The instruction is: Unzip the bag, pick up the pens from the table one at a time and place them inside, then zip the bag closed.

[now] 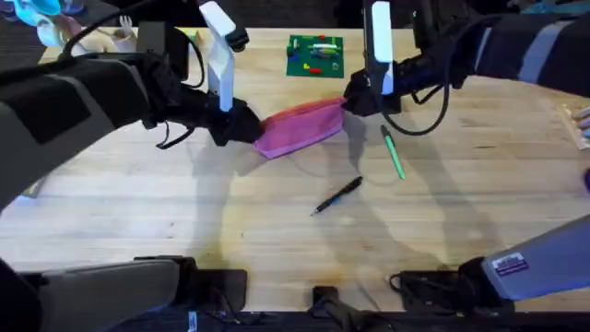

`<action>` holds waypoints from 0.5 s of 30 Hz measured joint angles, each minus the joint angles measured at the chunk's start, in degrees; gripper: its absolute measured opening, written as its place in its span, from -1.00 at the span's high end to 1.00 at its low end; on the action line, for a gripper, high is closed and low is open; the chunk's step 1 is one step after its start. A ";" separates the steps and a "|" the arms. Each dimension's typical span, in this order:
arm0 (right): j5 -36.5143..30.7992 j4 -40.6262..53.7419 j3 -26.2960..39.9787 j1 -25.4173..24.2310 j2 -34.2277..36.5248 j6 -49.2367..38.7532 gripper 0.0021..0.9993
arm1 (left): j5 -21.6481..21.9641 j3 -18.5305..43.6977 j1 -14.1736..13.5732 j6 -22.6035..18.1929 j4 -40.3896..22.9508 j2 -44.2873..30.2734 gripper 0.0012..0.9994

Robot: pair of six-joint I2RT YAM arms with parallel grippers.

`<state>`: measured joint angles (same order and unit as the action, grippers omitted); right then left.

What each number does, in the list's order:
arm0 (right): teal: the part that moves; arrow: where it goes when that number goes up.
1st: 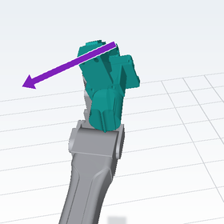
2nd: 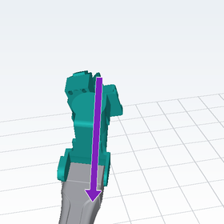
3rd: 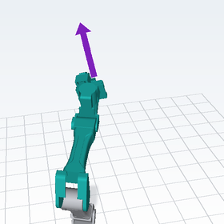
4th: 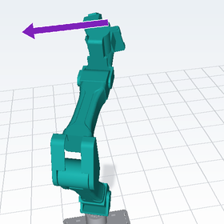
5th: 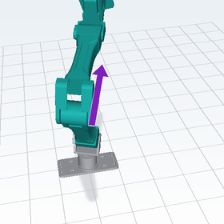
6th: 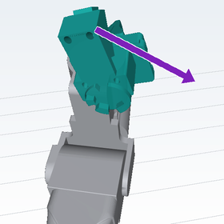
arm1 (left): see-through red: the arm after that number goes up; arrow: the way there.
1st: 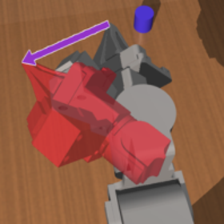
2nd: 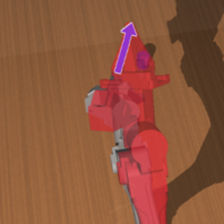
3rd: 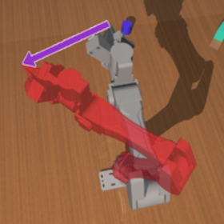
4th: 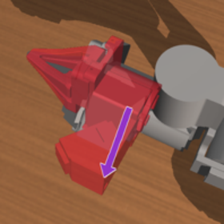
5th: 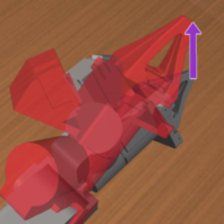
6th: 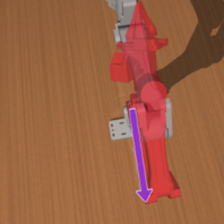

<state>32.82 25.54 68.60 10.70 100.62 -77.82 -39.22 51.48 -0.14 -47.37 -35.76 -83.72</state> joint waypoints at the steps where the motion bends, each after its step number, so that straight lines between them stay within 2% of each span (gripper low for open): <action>1: 0.00 -0.02 0.00 0.00 0.00 0.00 0.94 | 0.00 0.00 0.00 -0.01 0.01 0.00 0.92; 15: -0.24 0.28 0.00 0.02 -3.63 0.00 0.94 | -0.07 0.00 0.00 0.00 -0.22 0.00 0.92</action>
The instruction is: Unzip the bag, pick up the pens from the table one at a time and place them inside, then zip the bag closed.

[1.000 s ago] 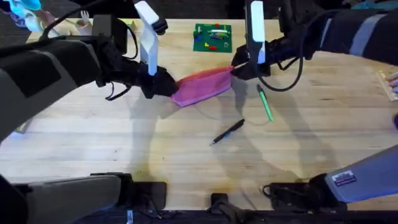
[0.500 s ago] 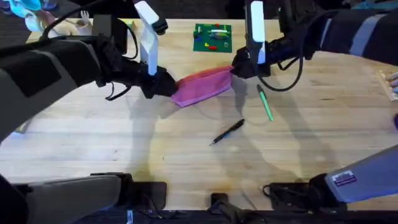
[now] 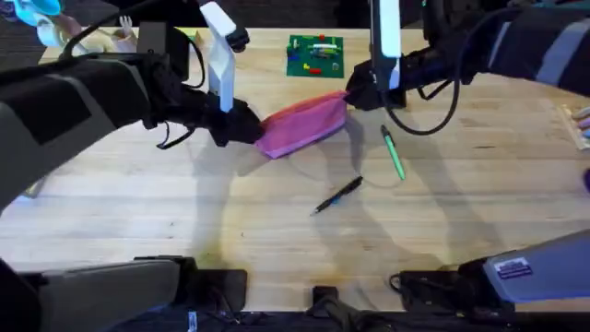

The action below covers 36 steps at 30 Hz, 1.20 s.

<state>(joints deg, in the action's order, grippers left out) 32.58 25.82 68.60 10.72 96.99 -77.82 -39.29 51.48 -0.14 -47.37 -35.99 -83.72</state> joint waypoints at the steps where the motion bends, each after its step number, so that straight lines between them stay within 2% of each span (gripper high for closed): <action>1: 0.01 0.00 0.00 0.00 -0.37 0.00 0.94 | -0.01 0.00 -0.02 0.00 0.02 -0.02 0.92; 12: 0.49 -1.55 0.00 2.77 -1.64 0.00 0.94 | 1.08 0.00 0.07 0.00 -0.51 0.00 0.92; 24: 0.46 -3.23 0.00 12.74 -2.59 0.00 0.94 | 5.08 0.00 0.98 -0.02 -0.85 0.00 0.92; 36: 0.65 -3.17 0.39 18.20 -4.04 0.00 0.94 | 8.19 0.00 1.35 -0.04 -0.92 0.00 0.92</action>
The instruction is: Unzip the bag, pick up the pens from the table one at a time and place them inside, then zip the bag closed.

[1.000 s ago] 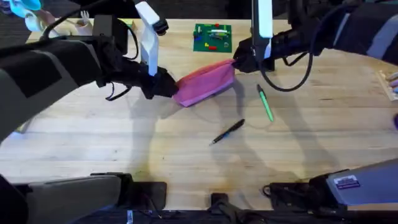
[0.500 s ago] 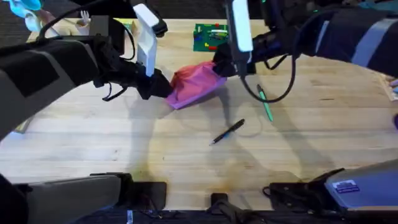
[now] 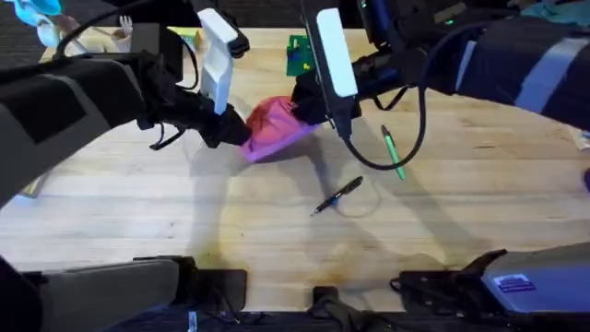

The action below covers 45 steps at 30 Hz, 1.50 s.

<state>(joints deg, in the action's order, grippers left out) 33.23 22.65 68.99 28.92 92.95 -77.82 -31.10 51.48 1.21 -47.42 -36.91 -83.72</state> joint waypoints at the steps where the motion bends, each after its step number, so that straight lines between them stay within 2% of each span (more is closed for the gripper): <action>1: 0.26 -0.02 0.03 0.21 -0.09 0.00 0.94 | 0.17 0.00 0.02 0.00 -0.04 0.00 0.92; 11: 2.62 -1.04 0.09 0.31 -0.16 0.07 0.94 | 0.84 0.00 0.02 0.00 -0.11 -0.01 0.92; 18: 4.15 -0.72 0.09 -2.71 -0.35 0.97 0.94 | -0.13 0.00 0.00 0.00 0.14 0.00 0.92; 19: 4.18 -0.63 0.08 -3.31 -0.52 1.26 0.86 | -0.42 0.00 0.00 0.01 0.17 -0.01 0.92; 25: 6.05 -1.25 0.09 -7.15 -2.66 1.31 -0.83 | -3.40 0.00 -0.36 0.02 0.71 0.00 0.92; 26: 7.76 -1.27 0.09 -8.35 -3.58 1.11 -0.99 | -5.59 0.09 -1.16 0.00 0.55 0.00 0.92; 37: 9.25 -0.22 0.09 -15.42 -7.37 1.13 -0.99 | -5.78 0.10 -1.29 0.02 0.55 0.00 0.92; 45: 9.64 7.21 0.09 -19.73 -10.98 2.89 -1.00 | -5.78 0.11 -1.29 0.00 0.53 0.00 0.92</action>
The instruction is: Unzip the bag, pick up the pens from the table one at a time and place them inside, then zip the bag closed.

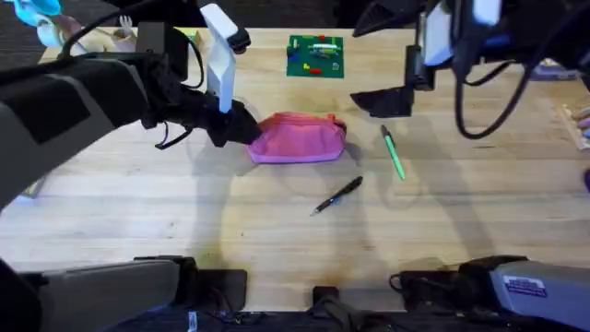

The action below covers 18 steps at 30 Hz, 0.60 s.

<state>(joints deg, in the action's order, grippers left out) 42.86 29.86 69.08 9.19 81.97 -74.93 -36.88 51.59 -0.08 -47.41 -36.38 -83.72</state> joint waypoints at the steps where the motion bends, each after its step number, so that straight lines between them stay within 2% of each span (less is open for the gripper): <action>1: 0.03 0.96 0.00 -0.49 -0.51 0.71 -1.00 | 0.00 0.00 0.00 0.00 0.02 0.00 0.92; 10: -2.74 6.90 0.00 -1.36 -3.76 8.81 -1.00 | 0.00 0.00 0.00 0.02 0.00 0.00 0.92; 18: -6.46 11.46 0.00 -1.33 -5.56 10.83 -1.00 | 0.00 0.00 0.00 0.00 0.02 0.00 0.92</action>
<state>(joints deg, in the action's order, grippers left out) 36.40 41.32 69.08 7.86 76.41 -64.10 -36.88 51.59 -0.08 -47.41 -36.36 -83.72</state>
